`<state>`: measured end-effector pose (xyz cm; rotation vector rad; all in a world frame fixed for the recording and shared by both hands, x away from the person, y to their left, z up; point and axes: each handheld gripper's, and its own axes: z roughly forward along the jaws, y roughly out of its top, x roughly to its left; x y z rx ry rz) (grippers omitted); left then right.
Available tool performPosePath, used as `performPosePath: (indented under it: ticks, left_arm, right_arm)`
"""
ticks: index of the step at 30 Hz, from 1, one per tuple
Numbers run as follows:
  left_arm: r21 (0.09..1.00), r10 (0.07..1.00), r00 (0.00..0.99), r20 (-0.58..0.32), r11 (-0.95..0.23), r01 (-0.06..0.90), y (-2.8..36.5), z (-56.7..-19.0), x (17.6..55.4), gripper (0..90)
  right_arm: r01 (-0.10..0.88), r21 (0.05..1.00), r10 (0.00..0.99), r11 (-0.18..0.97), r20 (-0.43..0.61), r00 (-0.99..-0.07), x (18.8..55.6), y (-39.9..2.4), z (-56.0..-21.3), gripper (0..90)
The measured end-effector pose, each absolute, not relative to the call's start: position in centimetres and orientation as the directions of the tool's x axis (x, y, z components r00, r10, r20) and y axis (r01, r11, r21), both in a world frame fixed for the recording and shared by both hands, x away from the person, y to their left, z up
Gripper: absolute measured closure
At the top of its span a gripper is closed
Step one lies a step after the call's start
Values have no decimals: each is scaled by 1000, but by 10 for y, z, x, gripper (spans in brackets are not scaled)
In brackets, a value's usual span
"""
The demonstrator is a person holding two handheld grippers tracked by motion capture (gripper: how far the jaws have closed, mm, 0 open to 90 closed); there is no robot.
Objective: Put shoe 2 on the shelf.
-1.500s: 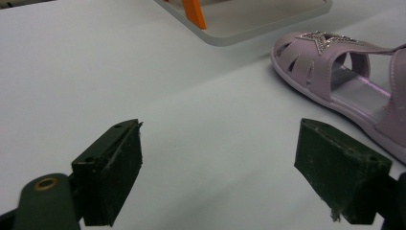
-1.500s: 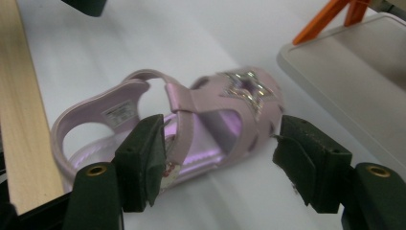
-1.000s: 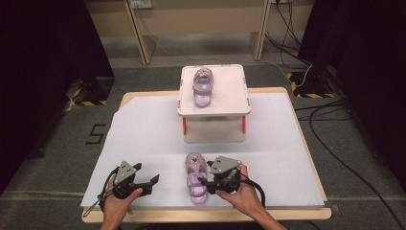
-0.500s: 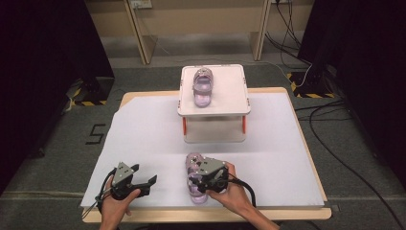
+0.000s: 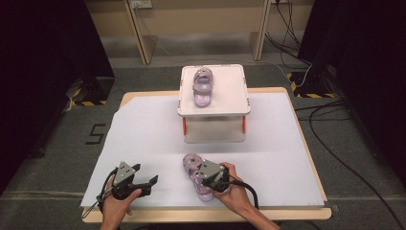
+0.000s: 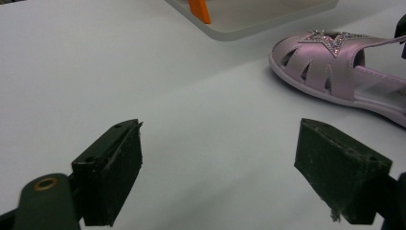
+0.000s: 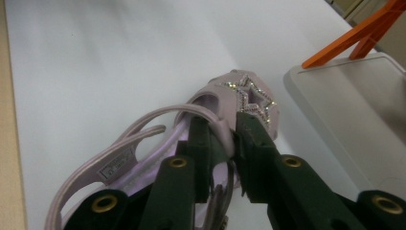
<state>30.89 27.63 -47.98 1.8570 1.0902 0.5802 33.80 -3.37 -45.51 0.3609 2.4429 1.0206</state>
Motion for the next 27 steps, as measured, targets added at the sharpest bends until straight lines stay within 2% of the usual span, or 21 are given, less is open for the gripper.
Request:
performPosePath:
  ticks: [4, 9, 27]
  left_arm:
    - [866, 859, 510, -37, -227, 446, 276, -479, 309, 159]
    - [863, 860, 508, -36, -229, 449, 276, -479, 309, 158]
    - [863, 861, 508, -35, -230, 449, 277, -479, 309, 158]
  right_arm:
    - [99, 758, 432, 644, -253, -866, 339, -41, -450, 810]
    - [97, 779, 428, 619, -231, -873, 336, -45, -442, 824]
    - [75, 830, 468, 553, -236, -852, 334, -72, -408, 834]
